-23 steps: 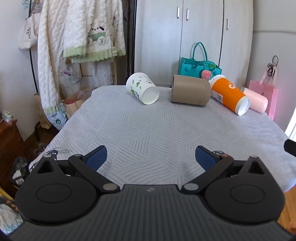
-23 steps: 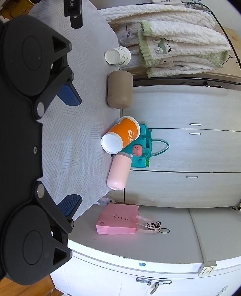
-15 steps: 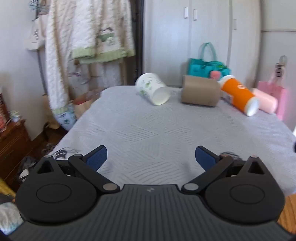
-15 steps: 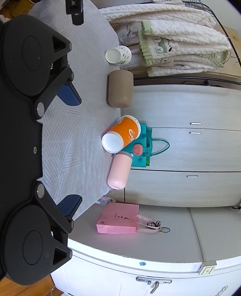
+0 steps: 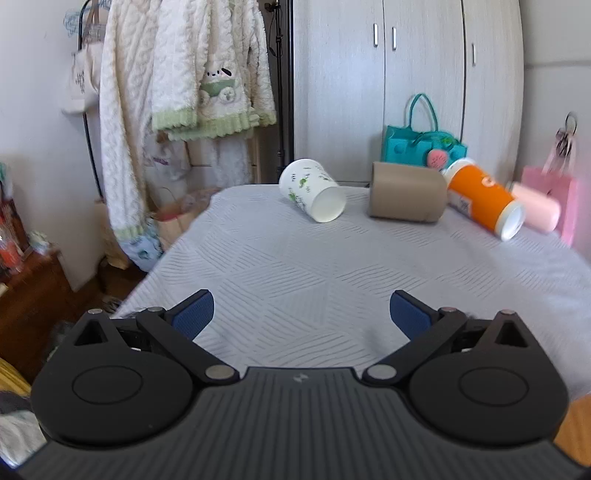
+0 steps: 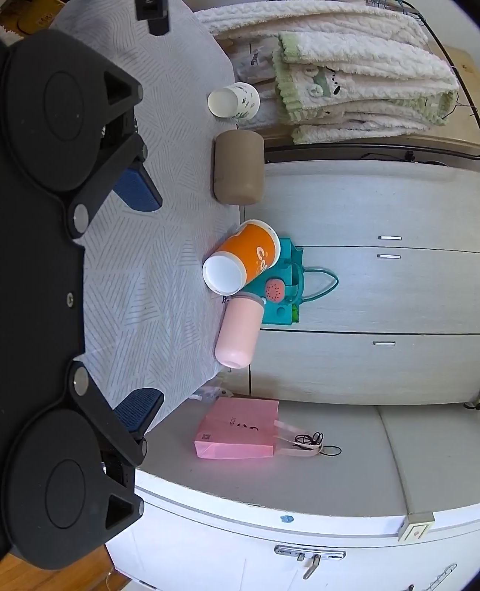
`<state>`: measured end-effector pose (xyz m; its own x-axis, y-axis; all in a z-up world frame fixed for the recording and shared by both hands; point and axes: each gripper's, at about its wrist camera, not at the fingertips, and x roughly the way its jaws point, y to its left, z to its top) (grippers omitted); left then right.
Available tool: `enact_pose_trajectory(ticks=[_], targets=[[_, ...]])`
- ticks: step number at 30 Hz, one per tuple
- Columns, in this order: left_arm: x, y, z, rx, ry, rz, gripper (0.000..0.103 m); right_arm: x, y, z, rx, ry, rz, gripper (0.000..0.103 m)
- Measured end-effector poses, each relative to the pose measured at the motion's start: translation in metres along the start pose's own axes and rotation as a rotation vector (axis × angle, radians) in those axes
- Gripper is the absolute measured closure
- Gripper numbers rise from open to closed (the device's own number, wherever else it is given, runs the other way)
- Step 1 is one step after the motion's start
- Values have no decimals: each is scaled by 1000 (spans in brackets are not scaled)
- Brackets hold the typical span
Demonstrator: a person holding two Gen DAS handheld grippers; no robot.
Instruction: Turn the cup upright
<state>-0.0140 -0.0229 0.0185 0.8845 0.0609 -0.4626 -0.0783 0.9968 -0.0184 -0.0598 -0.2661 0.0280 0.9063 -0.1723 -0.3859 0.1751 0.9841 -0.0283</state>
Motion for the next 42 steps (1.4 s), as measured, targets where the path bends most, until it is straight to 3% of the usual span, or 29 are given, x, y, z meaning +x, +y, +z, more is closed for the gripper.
enact_pose_trajectory(ticks=[8,12,15,22,26,31,42], targets=[[1,4,0,-68,-40,15,0,-3,-2,1,3,8,5,0],[4,11,5,-92,-14,-14,0,-4,-2,1,5,5,3,0],[7,10,6,-69,11,-39,0,-4,-2,1,6,0,1,0],[-1,-1,3,21,-38,-28,0,-7,-2,1,0,-22,0,0],[4,0,1,47,1,-85,0,-7,-7,2,21,-15,30,0],[1,-5,-3,97,-18,-59,0,-7,-9,2,32,-12,57,0],[-7,1,-3,58,-16,-67,0,-6,-4,0,-6,-21,42,0]])
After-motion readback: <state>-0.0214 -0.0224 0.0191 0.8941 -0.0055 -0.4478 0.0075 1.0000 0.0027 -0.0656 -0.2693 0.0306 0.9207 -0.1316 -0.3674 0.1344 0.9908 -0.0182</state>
